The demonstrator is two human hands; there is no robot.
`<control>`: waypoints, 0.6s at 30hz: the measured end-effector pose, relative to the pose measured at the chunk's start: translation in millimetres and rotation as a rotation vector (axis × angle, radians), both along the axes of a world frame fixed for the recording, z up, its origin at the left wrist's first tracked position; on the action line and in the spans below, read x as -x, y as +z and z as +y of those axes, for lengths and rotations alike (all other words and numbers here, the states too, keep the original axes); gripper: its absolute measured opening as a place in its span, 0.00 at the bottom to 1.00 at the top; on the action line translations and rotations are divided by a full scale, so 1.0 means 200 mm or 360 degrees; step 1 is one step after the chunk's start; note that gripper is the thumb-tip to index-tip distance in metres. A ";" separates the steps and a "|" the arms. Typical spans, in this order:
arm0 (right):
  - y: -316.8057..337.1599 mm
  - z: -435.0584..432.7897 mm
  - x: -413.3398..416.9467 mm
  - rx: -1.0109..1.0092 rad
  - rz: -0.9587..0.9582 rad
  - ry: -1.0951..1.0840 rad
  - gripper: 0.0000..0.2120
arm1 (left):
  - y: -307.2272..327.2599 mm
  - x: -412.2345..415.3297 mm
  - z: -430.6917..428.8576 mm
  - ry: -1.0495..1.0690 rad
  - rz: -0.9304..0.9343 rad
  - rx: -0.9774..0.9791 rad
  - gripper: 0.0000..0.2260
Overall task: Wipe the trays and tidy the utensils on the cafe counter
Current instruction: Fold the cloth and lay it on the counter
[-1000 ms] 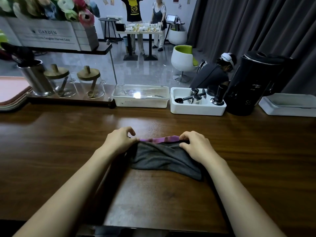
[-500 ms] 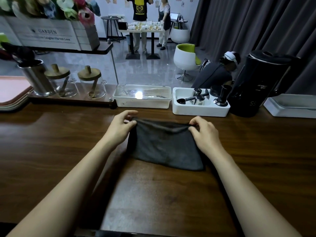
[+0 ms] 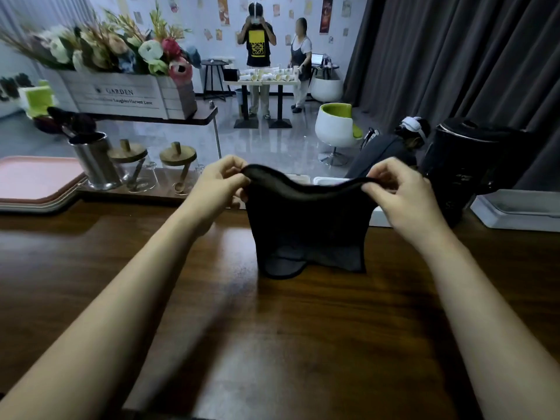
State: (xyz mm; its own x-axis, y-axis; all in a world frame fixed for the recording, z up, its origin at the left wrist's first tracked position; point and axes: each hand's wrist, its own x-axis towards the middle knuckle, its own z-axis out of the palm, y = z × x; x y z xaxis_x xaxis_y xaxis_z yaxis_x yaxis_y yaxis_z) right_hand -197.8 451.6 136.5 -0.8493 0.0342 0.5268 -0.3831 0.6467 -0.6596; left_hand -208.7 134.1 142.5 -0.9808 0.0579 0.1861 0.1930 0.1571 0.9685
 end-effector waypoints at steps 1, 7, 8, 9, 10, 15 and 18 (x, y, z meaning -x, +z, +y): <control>-0.05 0.00 -0.01 -0.0030 -0.0087 0.0036 0.06 | -0.04 -0.02 0.00 -0.0040 -0.0058 -0.0062 0.08; -0.28 0.04 -0.02 -0.0303 -0.0611 0.0086 0.08 | -0.30 -0.06 -0.02 -0.0029 -0.0251 0.0101 0.02; -0.26 0.04 -0.01 -0.0319 -0.0601 0.0029 0.06 | -0.29 -0.05 -0.02 0.0016 -0.0227 0.0086 0.04; -0.23 0.03 0.01 -0.0301 -0.0522 -0.0056 0.03 | -0.25 -0.03 0.00 0.0060 -0.0175 0.0037 0.05; -0.17 0.03 0.03 -0.0227 -0.0382 -0.0132 0.02 | -0.20 -0.01 0.01 0.0092 -0.0100 -0.0032 0.05; 0.11 0.03 -0.03 0.0290 -0.0033 0.0148 0.02 | 0.08 -0.08 0.05 0.0114 0.0343 -0.0052 0.02; 0.04 0.08 -0.16 0.0235 -0.0451 0.0506 0.06 | -0.01 -0.21 -0.02 0.0036 0.0389 0.0300 0.03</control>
State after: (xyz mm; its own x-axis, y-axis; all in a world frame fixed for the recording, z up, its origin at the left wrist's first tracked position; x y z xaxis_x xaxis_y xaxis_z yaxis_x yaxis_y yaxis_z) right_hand -165.7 467.0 144.0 -0.9398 -0.1944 0.2811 -0.3385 0.4173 -0.8433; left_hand -165.9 130.2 140.1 -0.9098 0.0922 0.4047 0.4110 0.3364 0.8473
